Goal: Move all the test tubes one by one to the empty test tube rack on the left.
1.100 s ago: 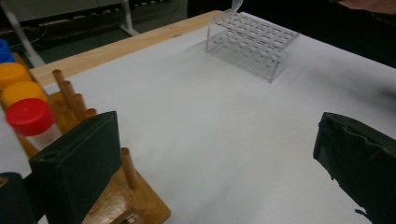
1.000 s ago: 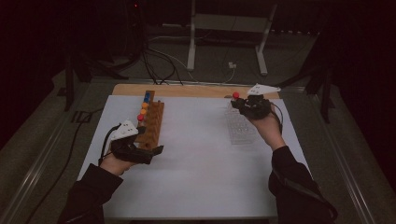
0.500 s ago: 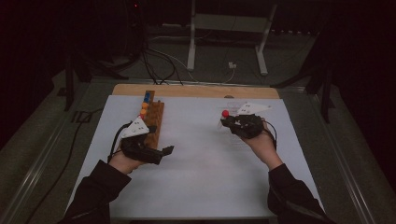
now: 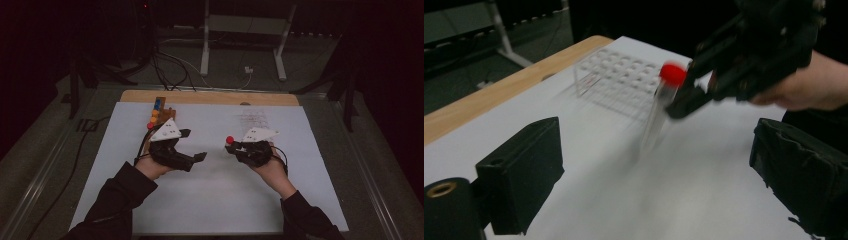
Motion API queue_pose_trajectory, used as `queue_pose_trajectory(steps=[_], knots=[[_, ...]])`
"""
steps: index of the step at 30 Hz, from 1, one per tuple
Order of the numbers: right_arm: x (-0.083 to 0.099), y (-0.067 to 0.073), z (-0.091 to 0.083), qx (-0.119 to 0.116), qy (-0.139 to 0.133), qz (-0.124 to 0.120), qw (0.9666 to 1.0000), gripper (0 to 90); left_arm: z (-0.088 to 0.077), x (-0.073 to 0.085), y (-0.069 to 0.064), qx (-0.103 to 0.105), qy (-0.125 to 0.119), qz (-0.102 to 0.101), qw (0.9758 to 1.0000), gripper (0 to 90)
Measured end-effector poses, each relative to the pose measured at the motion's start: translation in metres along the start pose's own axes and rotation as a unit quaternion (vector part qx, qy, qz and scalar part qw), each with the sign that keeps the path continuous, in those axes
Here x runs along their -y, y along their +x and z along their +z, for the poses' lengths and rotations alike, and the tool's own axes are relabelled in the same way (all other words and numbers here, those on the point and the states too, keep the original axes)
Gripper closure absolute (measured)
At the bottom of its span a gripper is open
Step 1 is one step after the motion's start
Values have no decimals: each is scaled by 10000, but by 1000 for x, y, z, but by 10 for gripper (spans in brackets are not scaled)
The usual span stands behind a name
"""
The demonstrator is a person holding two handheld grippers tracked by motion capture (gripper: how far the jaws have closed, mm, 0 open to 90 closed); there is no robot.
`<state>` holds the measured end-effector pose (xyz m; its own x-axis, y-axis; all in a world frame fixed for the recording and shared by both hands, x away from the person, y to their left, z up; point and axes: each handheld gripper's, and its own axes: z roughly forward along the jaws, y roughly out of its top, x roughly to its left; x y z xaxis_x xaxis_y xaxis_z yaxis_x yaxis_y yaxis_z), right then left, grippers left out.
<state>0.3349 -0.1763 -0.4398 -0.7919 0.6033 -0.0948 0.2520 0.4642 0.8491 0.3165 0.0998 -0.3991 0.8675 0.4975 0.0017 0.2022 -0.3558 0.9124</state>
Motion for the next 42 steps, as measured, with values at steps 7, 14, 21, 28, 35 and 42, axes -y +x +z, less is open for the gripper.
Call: queue_pose_trajectory(steps=[7, 14, 21, 28, 35, 42], knots=[[2, 13, 3, -175, -23, -76, 9998, 751, 31, -10, -12, 135, 84, 190, 9997, 258], [1, 17, 3, -264, -9, -84, 9996, 750, 55, -10, -15, 114, 214, 306, 9992, 446], [2, 19, 2, -287, -64, -74, 9995, 750, 64, -8, -16, 194, 260, 391, 9987, 683], [2, 17, -3, -319, -204, 69, 9993, 684, 60, -12, -16, 42, 181, 478, 9987, 712], [5, 17, -18, -213, -387, 112, 9990, 456, 35, -21, -2, -178, -4, 399, 9990, 715], [15, 13, -25, -150, -432, 267, 9986, 146, 4, -25, 14, -535, -108, 339, 9979, 716]])
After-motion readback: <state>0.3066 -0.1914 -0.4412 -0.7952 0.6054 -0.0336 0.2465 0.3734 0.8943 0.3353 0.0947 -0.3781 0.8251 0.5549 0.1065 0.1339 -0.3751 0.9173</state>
